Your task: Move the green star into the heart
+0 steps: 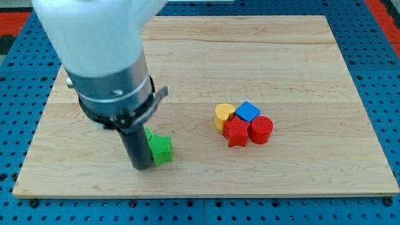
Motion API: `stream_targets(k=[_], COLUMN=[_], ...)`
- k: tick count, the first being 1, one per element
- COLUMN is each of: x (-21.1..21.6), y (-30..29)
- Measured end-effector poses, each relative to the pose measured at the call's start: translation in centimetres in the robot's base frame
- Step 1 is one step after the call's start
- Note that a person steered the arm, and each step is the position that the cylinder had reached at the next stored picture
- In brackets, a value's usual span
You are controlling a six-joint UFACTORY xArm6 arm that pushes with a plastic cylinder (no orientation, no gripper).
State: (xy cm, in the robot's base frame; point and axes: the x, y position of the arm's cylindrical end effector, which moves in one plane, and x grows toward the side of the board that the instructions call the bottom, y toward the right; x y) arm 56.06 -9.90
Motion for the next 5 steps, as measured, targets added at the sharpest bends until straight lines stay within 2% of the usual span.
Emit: stream_targets(k=[1,3,5], x=[-0.1,-0.7,-1.6], y=[0.1,7.3,9.5])
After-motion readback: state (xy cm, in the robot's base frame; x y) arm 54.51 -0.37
